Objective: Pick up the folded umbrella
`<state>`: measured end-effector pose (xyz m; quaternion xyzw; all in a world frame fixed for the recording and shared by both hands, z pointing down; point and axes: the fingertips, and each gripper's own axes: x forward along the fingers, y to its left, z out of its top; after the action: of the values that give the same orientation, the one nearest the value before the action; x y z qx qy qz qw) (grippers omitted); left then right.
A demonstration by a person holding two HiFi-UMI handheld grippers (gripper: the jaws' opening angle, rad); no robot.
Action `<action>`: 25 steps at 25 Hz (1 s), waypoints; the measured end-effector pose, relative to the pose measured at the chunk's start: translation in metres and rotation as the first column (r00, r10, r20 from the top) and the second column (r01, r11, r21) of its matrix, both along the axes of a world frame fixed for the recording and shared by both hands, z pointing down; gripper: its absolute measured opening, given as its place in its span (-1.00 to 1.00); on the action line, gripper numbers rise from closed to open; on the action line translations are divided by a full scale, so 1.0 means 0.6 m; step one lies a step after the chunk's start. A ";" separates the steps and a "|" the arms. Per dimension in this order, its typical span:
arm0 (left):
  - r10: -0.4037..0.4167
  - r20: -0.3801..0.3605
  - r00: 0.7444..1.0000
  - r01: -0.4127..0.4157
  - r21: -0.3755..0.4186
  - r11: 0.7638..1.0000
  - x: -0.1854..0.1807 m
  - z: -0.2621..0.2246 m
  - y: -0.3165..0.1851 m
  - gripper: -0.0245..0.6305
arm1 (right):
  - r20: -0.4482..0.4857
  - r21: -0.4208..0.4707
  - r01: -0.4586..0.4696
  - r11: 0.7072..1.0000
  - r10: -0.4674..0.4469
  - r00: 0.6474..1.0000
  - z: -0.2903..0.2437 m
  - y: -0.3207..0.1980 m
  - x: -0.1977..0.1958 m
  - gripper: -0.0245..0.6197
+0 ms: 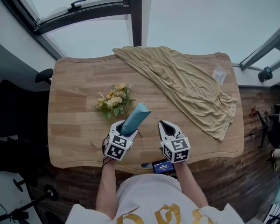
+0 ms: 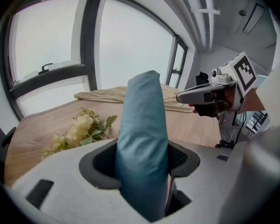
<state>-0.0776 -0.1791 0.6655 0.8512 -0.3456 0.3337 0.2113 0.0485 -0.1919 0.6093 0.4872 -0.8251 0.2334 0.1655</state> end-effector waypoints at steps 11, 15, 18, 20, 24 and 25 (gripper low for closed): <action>-0.095 -0.165 0.982 0.120 0.150 0.981 -0.008 -0.093 -0.008 -0.07 | 0.002 0.073 0.009 0.997 -0.009 1.000 -0.045 0.013 -0.004 -0.89; -0.115 -0.190 0.975 0.157 0.220 0.963 -0.009 -0.119 0.000 -0.07 | -0.010 0.096 0.010 0.995 -0.009 1.000 -0.056 0.027 0.002 -0.89; -0.135 -0.243 0.961 0.204 0.287 0.936 -0.013 -0.147 0.003 -0.07 | -0.024 0.117 0.013 0.993 -0.010 1.000 -0.066 0.035 0.008 -0.89; -0.148 -0.294 0.944 0.237 0.293 0.926 -0.014 -0.161 0.007 -0.07 | -0.029 0.127 0.006 0.992 -0.002 1.000 -0.072 0.040 0.014 -0.89; -0.152 -0.334 0.930 0.259 0.303 0.917 -0.013 -0.183 0.021 -0.07 | -0.025 0.159 -0.013 0.987 0.017 1.000 -0.094 0.051 0.023 -0.89; -0.148 -0.337 0.930 0.258 0.310 0.915 -0.012 -0.189 0.026 -0.07 | -0.023 0.168 -0.015 0.986 0.019 1.000 -0.100 0.054 0.024 -0.89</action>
<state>-0.0846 -0.1635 0.5524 0.8754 -0.4496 0.1067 0.1417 0.0627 -0.1596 0.5493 0.5091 -0.8356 0.1588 0.1320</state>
